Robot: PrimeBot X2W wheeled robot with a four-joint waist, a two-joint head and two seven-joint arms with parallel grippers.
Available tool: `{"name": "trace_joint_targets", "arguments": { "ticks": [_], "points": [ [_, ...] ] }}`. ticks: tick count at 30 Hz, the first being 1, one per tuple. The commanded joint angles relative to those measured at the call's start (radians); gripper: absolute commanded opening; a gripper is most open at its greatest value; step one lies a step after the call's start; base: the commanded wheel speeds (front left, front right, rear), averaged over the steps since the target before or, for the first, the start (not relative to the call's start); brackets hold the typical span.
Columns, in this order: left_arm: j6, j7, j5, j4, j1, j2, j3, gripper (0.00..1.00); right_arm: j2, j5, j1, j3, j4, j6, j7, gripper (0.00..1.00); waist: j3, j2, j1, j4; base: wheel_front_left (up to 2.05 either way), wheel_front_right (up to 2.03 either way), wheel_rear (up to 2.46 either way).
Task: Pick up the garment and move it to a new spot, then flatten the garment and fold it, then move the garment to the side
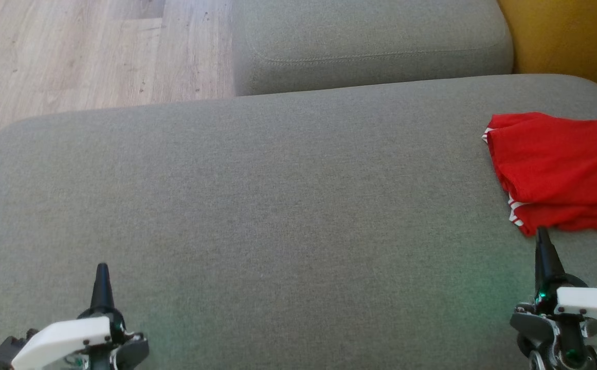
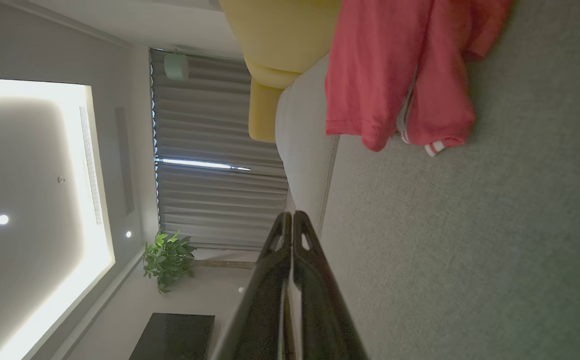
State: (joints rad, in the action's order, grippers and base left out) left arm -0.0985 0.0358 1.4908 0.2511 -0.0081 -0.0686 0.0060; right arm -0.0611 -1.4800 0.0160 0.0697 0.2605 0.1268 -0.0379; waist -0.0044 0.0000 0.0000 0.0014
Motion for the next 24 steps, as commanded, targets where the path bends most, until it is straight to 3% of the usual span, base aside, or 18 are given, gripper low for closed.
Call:
{"name": "trace_joint_targets", "arguments": {
  "ticks": [1, 12, 24],
  "points": [
    [-0.014, 0.014, 0.041, -0.023, -0.066, -0.013, 0.043, 0.00, -0.019, -0.045, 0.063, -0.012, -0.026, 0.004, -0.014, 0.00, 0.001, 0.0000, 0.0000, 0.000, 0.00, 0.00, 0.00],
    [-0.032, 0.044, 0.152, -0.008, -0.096, -0.012, 0.066, 0.00, -0.018, -0.162, 0.088, 0.004, -0.018, 0.004, -0.043, 0.00, 0.008, 0.0000, 0.0000, -0.001, 0.00, 0.00, 0.00],
    [-0.032, 0.049, 0.148, -0.008, -0.097, -0.008, 0.072, 0.00, -0.014, -0.158, 0.089, 0.009, -0.018, 0.004, -0.047, 0.00, 0.008, 0.0000, 0.0000, -0.001, 0.00, 0.00, 0.00]
  ]
}}
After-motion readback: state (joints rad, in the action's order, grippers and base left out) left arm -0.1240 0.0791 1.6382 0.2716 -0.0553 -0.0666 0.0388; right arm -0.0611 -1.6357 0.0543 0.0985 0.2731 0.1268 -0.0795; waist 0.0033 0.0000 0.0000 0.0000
